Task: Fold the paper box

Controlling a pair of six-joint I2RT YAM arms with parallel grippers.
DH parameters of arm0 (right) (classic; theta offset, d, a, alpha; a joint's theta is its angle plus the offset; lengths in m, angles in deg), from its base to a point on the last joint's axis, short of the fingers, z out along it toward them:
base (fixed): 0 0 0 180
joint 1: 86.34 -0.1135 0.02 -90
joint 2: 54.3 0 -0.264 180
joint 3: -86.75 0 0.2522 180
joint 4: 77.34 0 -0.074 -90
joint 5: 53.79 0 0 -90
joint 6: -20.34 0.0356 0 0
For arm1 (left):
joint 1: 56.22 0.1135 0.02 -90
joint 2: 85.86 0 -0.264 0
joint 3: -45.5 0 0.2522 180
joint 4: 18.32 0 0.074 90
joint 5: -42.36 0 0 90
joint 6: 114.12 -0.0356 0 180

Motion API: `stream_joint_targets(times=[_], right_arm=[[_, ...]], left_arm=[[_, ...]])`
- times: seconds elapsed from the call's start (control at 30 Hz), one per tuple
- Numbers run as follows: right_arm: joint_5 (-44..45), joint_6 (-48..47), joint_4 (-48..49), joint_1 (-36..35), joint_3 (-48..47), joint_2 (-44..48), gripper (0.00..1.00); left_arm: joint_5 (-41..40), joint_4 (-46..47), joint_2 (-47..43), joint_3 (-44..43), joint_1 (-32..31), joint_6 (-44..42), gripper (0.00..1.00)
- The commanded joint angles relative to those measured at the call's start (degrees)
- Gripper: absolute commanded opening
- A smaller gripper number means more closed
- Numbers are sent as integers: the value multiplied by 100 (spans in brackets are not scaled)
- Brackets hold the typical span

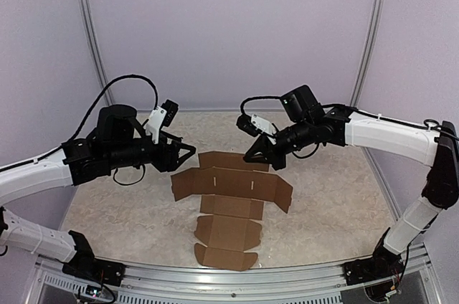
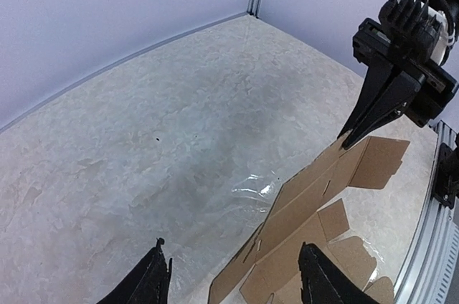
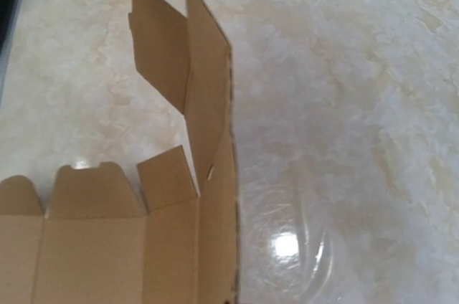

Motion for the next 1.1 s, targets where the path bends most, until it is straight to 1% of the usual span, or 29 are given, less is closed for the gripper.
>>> stream_joint_targets(times=[0.0, 0.07, 0.13, 0.17, 0.37, 0.47, 0.63, 0.73, 0.8, 0.83, 0.87, 1.0, 1.07], right_arm=[[-152, 256, -201, -66, 111, 380, 0], [-227, 428, -199, -62, 134, 420, 0], [-189, 534, -162, -73, 181, 456, 0], [-174, 571, -156, -71, 201, 470, 0], [-280, 659, -65, -75, 349, 578, 0], [-335, 713, -14, -74, 420, 638, 0], [-360, 810, 83, -73, 463, 715, 0], [-370, 861, 125, -82, 471, 735, 0], [-364, 876, 123, -83, 463, 739, 0], [-369, 880, 116, -84, 467, 739, 0], [-367, 886, 102, -84, 465, 739, 0], [-370, 904, 83, -84, 444, 737, 0], [-358, 917, 50, -86, 411, 728, 0]], left_arm=[[12, 577, 249, 218, -218, -779, 58], [89, 626, 353, 219, -281, -999, 56], [387, 570, 500, 136, -284, -1121, 48], [500, 563, 565, 91, -285, -1127, 46], [714, 806, 838, 105, -285, -994, 46], [751, 807, 954, 75, -285, -969, 42], [693, 812, 1060, 6, -285, -940, 29], [718, 811, 1111, -15, -284, -926, 25], [762, 984, 1116, -13, -284, -911, 21], [800, 1006, 1123, -14, -282, -901, 18], [886, 1013, 1138, -35, -292, -875, 13], [942, 1037, 1134, -33, -298, -882, 1], [991, 1046, 1126, -47, -298, -889, 0]])
